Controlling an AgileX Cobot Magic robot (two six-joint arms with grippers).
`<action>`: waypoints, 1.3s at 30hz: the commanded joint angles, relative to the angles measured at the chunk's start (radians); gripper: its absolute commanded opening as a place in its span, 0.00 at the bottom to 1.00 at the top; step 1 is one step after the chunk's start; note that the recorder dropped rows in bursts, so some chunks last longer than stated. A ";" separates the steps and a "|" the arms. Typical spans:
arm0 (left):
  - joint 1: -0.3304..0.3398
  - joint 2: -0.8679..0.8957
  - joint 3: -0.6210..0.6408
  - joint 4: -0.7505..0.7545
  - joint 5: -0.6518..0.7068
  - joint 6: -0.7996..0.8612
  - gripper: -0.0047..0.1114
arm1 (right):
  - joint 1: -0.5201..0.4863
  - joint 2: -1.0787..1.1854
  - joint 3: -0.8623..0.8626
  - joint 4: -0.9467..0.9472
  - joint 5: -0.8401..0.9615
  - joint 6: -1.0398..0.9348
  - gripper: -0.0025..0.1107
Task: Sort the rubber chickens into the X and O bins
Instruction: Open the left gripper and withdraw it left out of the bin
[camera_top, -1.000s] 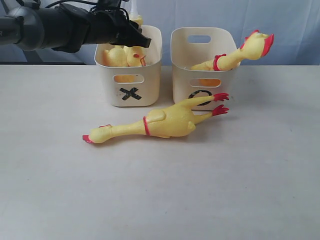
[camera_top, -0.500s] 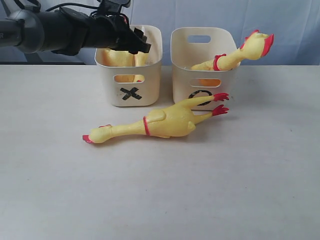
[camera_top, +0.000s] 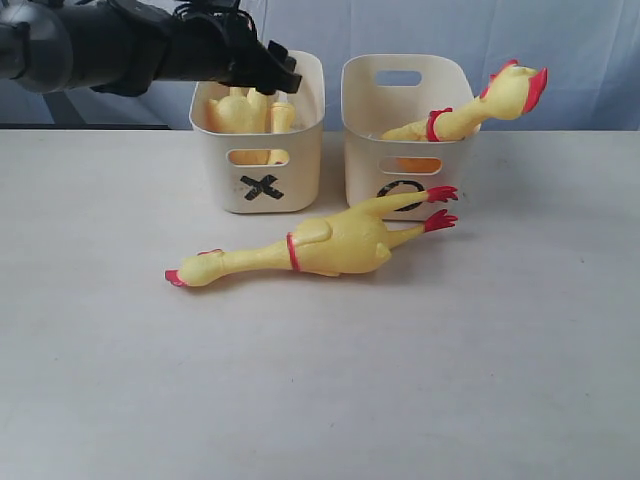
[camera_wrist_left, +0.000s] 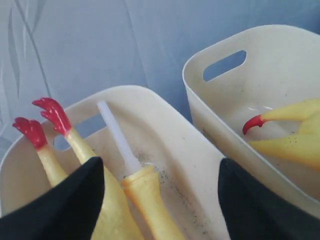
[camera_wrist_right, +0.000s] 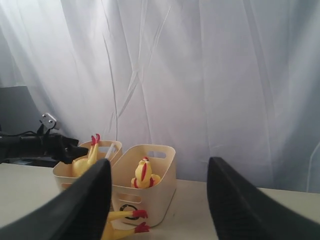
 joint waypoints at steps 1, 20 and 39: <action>0.014 -0.066 0.000 0.042 0.119 -0.009 0.50 | 0.000 0.012 0.001 0.067 -0.001 -0.004 0.50; 0.190 -0.147 0.053 0.872 0.986 -0.467 0.04 | 0.000 0.046 0.001 0.202 -0.001 -0.005 0.50; 0.188 -0.239 0.434 0.429 0.696 0.134 0.26 | 0.000 0.183 0.001 0.337 -0.001 -0.076 0.50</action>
